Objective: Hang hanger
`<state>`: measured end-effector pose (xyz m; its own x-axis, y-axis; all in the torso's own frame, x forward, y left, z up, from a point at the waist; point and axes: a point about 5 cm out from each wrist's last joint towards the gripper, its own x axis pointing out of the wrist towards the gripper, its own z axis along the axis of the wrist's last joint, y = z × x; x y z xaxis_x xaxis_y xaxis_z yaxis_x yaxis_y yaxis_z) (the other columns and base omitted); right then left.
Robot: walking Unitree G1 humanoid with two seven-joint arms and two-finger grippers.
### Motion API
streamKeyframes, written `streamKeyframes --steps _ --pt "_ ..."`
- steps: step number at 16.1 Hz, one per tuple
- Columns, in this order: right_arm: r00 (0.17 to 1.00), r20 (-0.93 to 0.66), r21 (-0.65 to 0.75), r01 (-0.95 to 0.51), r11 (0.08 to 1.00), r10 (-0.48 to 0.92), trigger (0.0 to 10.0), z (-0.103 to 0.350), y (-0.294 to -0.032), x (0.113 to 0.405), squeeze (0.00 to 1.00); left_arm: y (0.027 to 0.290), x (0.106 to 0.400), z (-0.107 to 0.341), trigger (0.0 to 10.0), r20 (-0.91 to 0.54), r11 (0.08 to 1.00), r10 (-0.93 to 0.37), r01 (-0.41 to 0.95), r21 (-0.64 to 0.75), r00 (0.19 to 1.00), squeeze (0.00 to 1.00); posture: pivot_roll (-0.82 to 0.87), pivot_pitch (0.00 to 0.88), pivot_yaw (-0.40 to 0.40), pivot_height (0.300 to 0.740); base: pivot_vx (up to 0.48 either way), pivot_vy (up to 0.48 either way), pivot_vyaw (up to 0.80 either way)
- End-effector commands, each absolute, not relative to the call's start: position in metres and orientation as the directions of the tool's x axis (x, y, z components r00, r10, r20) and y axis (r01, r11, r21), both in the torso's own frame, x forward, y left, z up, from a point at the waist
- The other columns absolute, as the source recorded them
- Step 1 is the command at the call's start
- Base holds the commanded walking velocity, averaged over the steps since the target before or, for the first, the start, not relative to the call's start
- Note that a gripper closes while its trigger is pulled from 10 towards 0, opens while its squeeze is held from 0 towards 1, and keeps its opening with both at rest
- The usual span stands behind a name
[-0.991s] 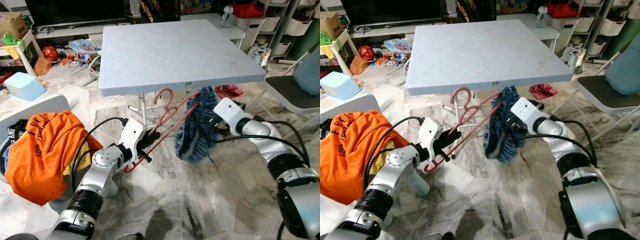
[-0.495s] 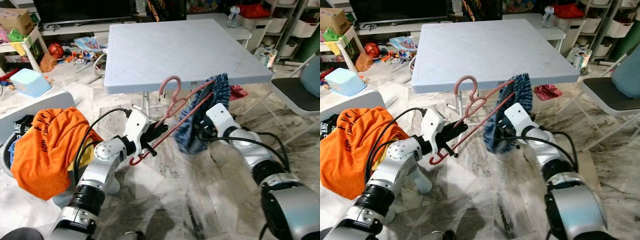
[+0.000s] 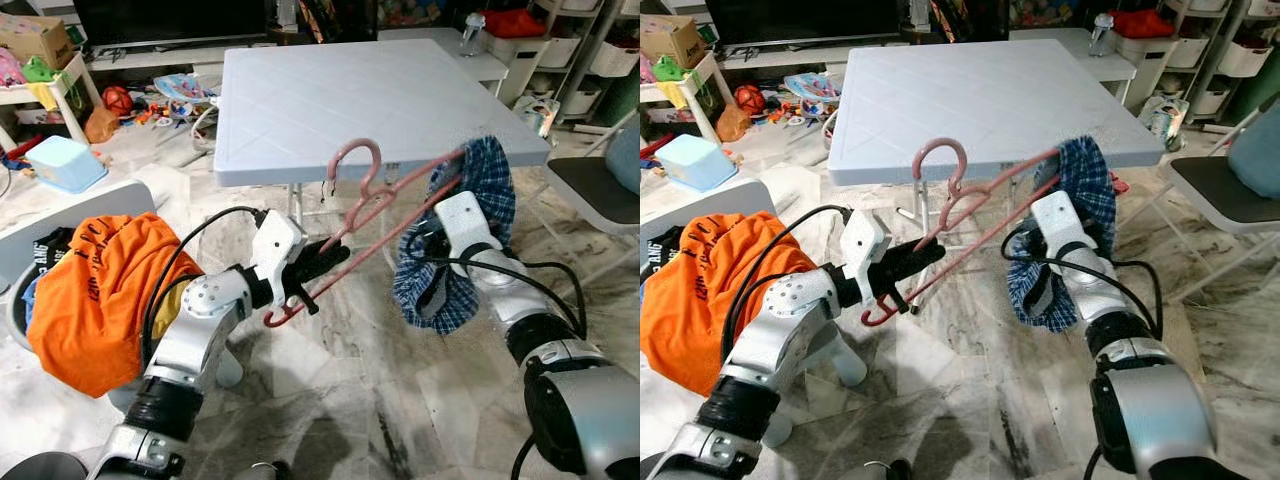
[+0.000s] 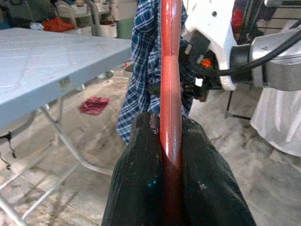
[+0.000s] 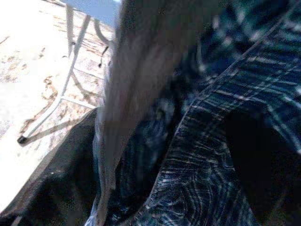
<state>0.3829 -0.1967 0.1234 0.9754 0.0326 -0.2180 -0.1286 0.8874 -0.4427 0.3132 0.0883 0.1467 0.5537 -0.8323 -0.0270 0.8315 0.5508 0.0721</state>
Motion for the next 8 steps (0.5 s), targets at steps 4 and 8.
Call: streamKeyframes --steps 4,8 --pt "0.976 -0.209 -0.393 -0.144 0.908 0.064 0.0 0.129 -0.188 0.387 0.0 0.091 0.314 0.158 0.0 -0.006 0.555 -0.83 0.827 0.095 0.558 0.0 -0.05 0.0 0.002 0.74 0.0 0.0 0.0" --pt "0.978 -0.164 -0.365 -0.184 0.912 0.132 0.0 0.137 -0.184 0.389 0.0 0.092 0.315 0.159 0.0 -0.005 0.571 -0.819 0.816 0.091 0.574 0.0 -0.06 0.0 -0.004 0.74 0.0 0.0 0.0"
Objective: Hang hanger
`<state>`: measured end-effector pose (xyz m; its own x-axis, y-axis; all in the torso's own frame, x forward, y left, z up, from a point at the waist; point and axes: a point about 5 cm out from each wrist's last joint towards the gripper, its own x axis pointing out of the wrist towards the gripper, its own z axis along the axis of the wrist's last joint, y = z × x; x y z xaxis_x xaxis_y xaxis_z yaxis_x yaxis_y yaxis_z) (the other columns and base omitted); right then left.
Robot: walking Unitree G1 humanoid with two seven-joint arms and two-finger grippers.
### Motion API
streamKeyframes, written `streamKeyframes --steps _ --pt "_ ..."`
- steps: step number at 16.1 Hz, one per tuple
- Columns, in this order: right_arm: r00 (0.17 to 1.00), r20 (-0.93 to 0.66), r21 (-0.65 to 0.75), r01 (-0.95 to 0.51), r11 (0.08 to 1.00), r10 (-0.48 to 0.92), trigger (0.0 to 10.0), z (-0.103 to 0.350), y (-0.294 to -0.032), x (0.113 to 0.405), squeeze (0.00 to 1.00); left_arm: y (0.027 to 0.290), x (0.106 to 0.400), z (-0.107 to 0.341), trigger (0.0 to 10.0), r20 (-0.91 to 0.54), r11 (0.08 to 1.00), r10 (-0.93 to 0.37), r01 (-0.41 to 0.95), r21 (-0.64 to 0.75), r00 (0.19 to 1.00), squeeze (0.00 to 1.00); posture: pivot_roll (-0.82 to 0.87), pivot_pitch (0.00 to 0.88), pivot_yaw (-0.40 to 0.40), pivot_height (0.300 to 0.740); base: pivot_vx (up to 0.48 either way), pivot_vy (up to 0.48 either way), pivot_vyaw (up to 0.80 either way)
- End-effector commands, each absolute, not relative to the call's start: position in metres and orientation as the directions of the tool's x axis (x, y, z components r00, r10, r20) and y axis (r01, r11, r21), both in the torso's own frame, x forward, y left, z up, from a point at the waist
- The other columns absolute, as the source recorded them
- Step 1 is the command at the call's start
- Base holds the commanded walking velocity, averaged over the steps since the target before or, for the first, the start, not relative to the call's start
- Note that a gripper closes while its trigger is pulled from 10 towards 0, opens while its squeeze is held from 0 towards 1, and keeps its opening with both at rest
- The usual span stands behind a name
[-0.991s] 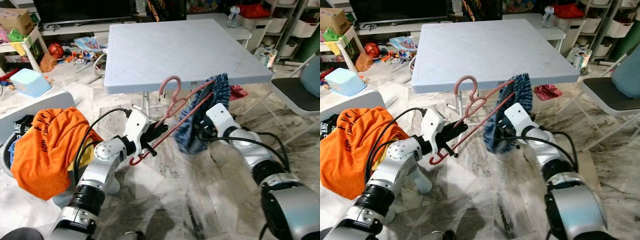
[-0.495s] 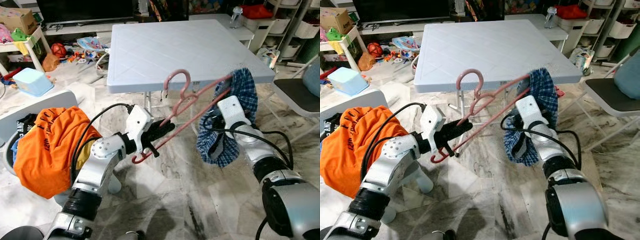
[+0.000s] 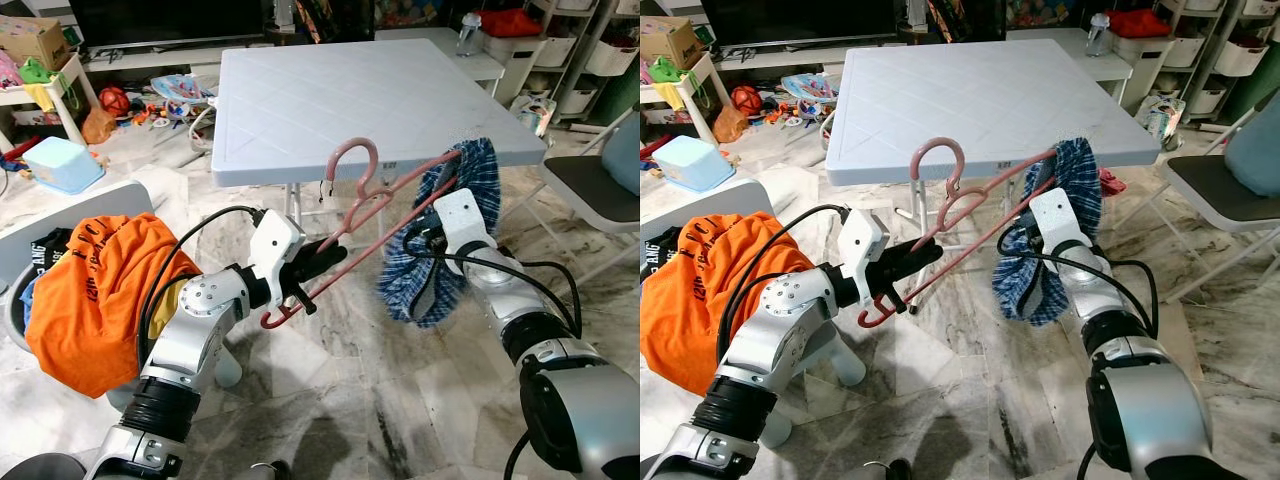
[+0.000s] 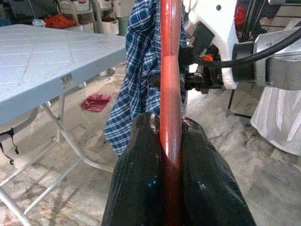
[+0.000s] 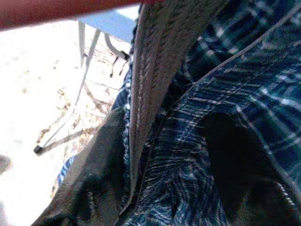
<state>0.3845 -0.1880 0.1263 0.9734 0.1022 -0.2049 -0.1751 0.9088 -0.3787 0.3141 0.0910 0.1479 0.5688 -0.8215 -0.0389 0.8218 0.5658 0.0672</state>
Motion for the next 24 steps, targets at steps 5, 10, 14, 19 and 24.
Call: streamKeyframes --steps 5,10,14,19,24 --pt "0.973 -0.19 -0.371 -0.194 0.908 0.13 0.0 0.135 -0.188 0.388 0.0 0.095 0.319 0.157 0.0 -0.016 0.593 -0.802 0.8 0.097 0.597 0.0 -0.06 0.0 -0.002 0.74 0.0 0.0 0.0" --pt "0.985 -0.168 -0.418 -0.115 0.901 0.048 0.0 0.14 -0.204 0.388 0.0 0.1 0.325 0.156 0.0 -0.026 0.632 -0.77 0.767 0.108 0.638 0.0 -0.06 0.0 -0.002 0.74 0.0 0.0 0.0" --pt "0.989 -0.145 -0.472 -0.044 0.881 -0.028 0.0 0.144 -0.216 0.388 0.0 0.105 0.33 0.154 0.0 -0.034 0.681 -0.725 0.724 0.115 0.688 0.0 -0.07 0.0 -0.001 0.74 0.0 0.0 0.0" --pt "0.989 -0.148 -0.472 -0.066 0.879 -0.005 0.0 0.139 -0.204 0.388 0.0 0.101 0.334 0.158 0.0 0.003 0.707 -0.706 0.706 0.039 0.708 0.0 -0.08 0.0 -0.005 0.74 0.0 0.0 0.0" --pt "0.978 -0.209 -0.424 -0.089 0.901 -0.002 0.0 0.113 -0.169 0.383 0.0 0.083 0.315 0.16 0.0 -0.006 0.583 -0.802 0.78 -0.229 0.598 0.0 -0.07 0.0 -0.004 0.74 0.0 0.0 0.0"
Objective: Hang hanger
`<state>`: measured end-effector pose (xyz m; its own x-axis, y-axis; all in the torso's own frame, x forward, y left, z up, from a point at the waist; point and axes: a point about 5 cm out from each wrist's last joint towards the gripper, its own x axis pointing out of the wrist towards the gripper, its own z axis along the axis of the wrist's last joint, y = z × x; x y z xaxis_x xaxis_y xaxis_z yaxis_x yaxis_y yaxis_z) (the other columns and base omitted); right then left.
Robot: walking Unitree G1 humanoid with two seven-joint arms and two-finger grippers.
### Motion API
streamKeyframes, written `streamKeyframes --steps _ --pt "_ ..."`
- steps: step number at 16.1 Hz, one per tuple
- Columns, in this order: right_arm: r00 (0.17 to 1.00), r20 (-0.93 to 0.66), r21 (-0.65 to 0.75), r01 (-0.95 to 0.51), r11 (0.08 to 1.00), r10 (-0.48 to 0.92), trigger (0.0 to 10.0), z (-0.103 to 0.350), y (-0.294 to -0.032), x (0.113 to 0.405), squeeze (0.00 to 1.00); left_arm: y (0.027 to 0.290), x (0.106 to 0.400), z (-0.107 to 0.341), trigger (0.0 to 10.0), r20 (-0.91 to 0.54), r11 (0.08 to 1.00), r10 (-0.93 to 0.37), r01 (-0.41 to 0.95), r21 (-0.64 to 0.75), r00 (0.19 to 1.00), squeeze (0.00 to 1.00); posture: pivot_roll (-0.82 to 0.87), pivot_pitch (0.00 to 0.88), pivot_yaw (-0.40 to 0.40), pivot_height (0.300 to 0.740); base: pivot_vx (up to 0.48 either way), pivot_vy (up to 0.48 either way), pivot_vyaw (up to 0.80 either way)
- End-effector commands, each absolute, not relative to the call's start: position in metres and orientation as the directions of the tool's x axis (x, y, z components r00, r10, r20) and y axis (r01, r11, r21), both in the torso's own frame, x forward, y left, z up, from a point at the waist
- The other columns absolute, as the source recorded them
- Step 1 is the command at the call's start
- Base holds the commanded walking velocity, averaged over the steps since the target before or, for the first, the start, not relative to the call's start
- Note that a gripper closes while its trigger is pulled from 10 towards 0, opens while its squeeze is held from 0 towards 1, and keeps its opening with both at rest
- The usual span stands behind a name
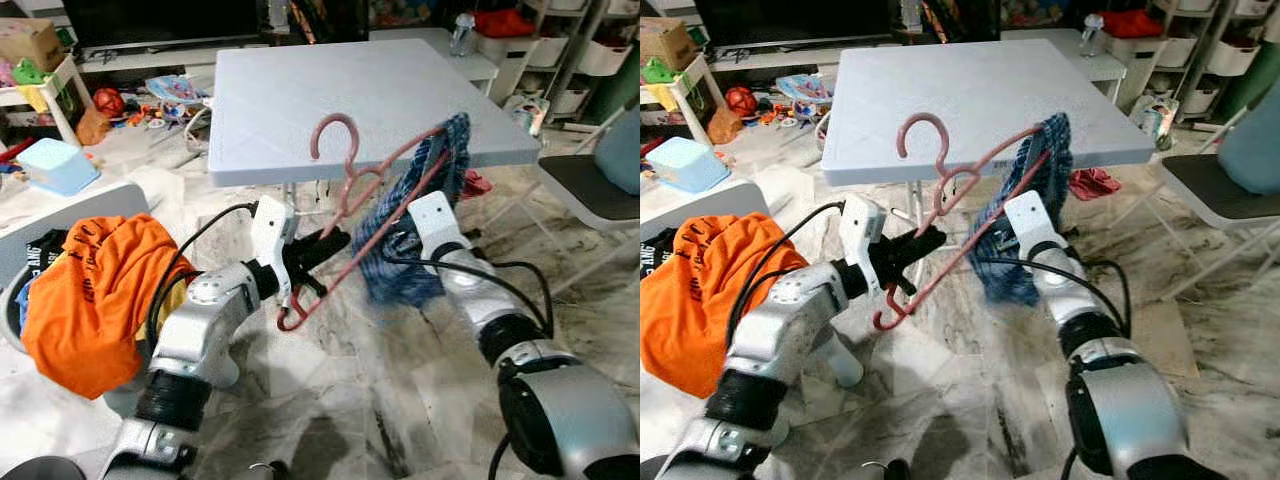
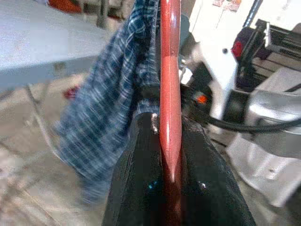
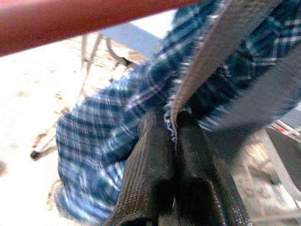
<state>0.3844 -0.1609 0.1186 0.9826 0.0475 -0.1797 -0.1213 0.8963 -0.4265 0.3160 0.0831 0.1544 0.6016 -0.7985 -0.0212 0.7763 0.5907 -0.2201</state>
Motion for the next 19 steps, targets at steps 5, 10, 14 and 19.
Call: streamKeyframes --steps 5,10,14,19 --pt "0.975 -0.153 -0.5 0.066 0.864 -0.163 0.0 0.122 -0.191 0.385 0.0 0.111 0.279 0.132 0.0 -0.19 0.574 -0.813 0.702 -0.421 0.551 0.0 -0.05 0.0 -0.004 0.74 0.0 0.0 0.0" --pt "0.961 -0.135 -0.541 0.131 0.83 -0.24 0.0 0.123 -0.21 0.382 0.0 0.137 0.251 0.111 0.0 -0.381 0.579 -0.806 0.734 -0.354 0.452 0.0 -0.05 0.0 -0.004 0.74 0.0 0.0 0.0" --pt "0.96 -0.14 -0.536 0.132 0.834 -0.243 0.0 0.119 -0.213 0.379 0.0 0.142 0.257 0.124 0.0 -0.368 0.54 -0.82 0.806 -0.243 0.438 0.0 -0.05 0.0 0.002 0.74 0.0 0.0 0.0" --pt "0.974 -0.126 -0.441 0.114 0.89 -0.187 0.0 0.123 -0.222 0.378 0.0 0.165 0.294 0.119 0.0 -0.291 0.814 -0.575 0.569 -0.114 0.765 0.0 -0.07 0.0 0.003 0.74 0.0 0.0 0.0"
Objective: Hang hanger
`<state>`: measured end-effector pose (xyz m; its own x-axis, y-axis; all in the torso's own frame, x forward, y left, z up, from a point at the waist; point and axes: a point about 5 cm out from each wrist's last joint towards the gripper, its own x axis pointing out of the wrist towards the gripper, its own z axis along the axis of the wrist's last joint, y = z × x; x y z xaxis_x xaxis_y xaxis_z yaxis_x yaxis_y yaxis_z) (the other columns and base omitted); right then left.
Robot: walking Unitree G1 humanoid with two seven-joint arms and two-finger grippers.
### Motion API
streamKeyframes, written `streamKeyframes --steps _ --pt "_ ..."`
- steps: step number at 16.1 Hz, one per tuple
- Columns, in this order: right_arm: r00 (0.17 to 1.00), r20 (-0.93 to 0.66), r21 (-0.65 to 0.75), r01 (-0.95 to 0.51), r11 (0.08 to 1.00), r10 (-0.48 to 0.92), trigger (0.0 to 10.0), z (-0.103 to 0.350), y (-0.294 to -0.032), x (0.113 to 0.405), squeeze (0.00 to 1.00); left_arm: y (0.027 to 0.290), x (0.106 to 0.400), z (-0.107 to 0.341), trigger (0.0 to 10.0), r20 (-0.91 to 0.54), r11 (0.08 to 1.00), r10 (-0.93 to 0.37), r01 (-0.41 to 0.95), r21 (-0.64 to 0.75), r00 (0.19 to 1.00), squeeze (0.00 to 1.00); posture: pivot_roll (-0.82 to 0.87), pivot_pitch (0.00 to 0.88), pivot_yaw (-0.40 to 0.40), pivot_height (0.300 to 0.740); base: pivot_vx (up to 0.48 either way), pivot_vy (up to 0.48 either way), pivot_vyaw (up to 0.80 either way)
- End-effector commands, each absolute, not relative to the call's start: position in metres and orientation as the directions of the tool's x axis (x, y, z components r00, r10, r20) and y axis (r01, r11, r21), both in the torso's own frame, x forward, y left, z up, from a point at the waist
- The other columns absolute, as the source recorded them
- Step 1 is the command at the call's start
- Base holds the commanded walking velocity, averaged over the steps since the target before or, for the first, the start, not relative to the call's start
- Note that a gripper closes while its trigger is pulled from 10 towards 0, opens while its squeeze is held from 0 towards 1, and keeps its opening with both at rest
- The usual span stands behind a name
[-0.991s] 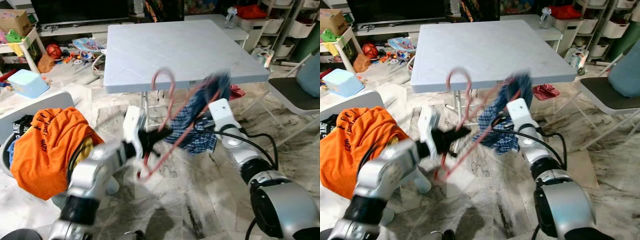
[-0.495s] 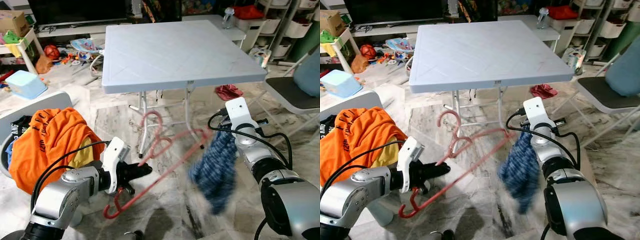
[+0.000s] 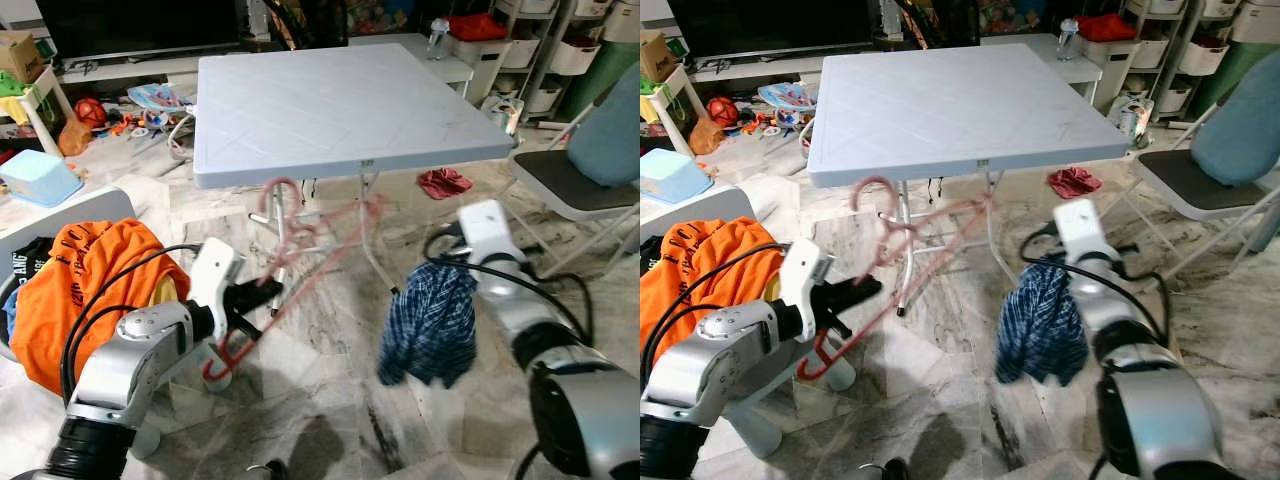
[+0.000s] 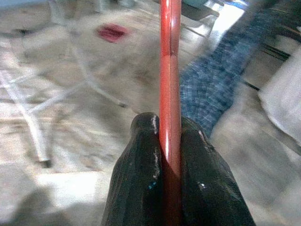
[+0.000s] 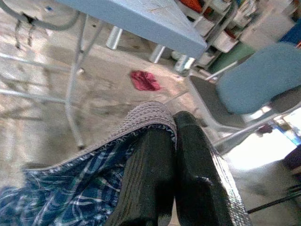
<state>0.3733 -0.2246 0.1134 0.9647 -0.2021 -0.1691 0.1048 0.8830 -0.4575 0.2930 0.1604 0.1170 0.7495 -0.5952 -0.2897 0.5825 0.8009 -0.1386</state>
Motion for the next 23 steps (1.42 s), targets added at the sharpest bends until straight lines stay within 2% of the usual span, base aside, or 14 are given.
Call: streamKeyframes --steps 1,2,3,6,8,9,10,14,18,23 --pt "0.986 -0.107 -0.382 0.074 0.921 -0.124 0.0 0.128 -0.219 0.379 0.0 0.169 0.298 0.115 0.7 -0.26 0.875 -0.483 0.474 -0.1 0.836 0.0 -0.07 0.0 0.003 0.74 0.0 0.0 0.0" --pt "0.992 -0.089 -0.369 0.051 0.928 -0.09 0.0 0.131 -0.219 0.379 0.0 0.17 0.3 0.112 4.8 -0.249 0.902 -0.431 0.419 -0.101 0.867 0.0 -0.07 0.0 0.002 0.74 0.0 0.0 0.0" --pt "0.997 -0.068 -0.341 0.017 0.94 -0.043 0.0 0.135 -0.219 0.379 0.0 0.17 0.302 0.109 10.0 -0.239 0.936 -0.351 0.34 -0.085 0.905 0.0 -0.08 0.0 0.002 0.74 0.0 0.0 0.0" --pt "0.999 -0.034 -0.311 -0.035 0.95 0.026 0.0 0.141 -0.227 0.375 0.0 0.167 0.302 0.106 10.0 -0.185 0.968 -0.234 0.21 -0.139 0.955 0.0 -0.09 0.0 0.005 0.74 0.0 0.0 0.0" --pt "0.998 -0.032 -0.32 -0.069 0.945 0.062 5.0 0.136 -0.237 0.365 0.0 0.161 0.301 0.102 10.0 -0.174 0.968 -0.216 0.187 -0.169 0.961 0.0 -0.1 0.0 0.014 0.74 0.0 0.0 0.0" --pt "0.997 -0.042 -0.327 -0.076 0.942 0.066 8.2 0.132 -0.239 0.361 0.0 0.158 0.302 0.102 10.0 -0.17 0.964 -0.226 0.195 -0.179 0.959 0.0 -0.1 0.0 0.02 0.74 0.0 0.0 0.0" --pt "0.996 -0.056 -0.317 -0.085 0.945 0.07 10.0 0.126 -0.242 0.357 0.0 0.157 0.306 0.102 10.0 -0.166 0.966 -0.222 0.194 -0.17 0.961 0.0 -0.11 0.0 0.025 0.74 0.27 0.0 0.0" --pt "0.994 -0.044 -0.305 -0.109 0.946 0.1 10.0 0.128 -0.235 0.355 0.0 0.163 0.314 0.104 10.0 -0.167 0.972 -0.178 0.146 -0.186 0.97 0.0 -0.11 0.0 0.036 0.74 0.326 0.0 0.0" --pt "0.997 -0.047 -0.29 -0.072 0.954 0.061 10.0 0.129 -0.246 0.352 0.0 0.159 0.315 0.103 10.0 -0.157 0.964 -0.188 0.152 -0.218 0.97 0.0 -0.11 0.0 0.034 0.74 0.416 0.0 0.0" --pt "0.997 -0.034 -0.265 -0.071 0.962 0.065 10.0 0.133 -0.245 0.351 0.0 0.16 0.314 0.098 10.0 -0.174 0.965 -0.172 0.13 -0.23 0.97 0.0 -0.12 0.0 0.032 0.74 0.409 0.0 0.0"
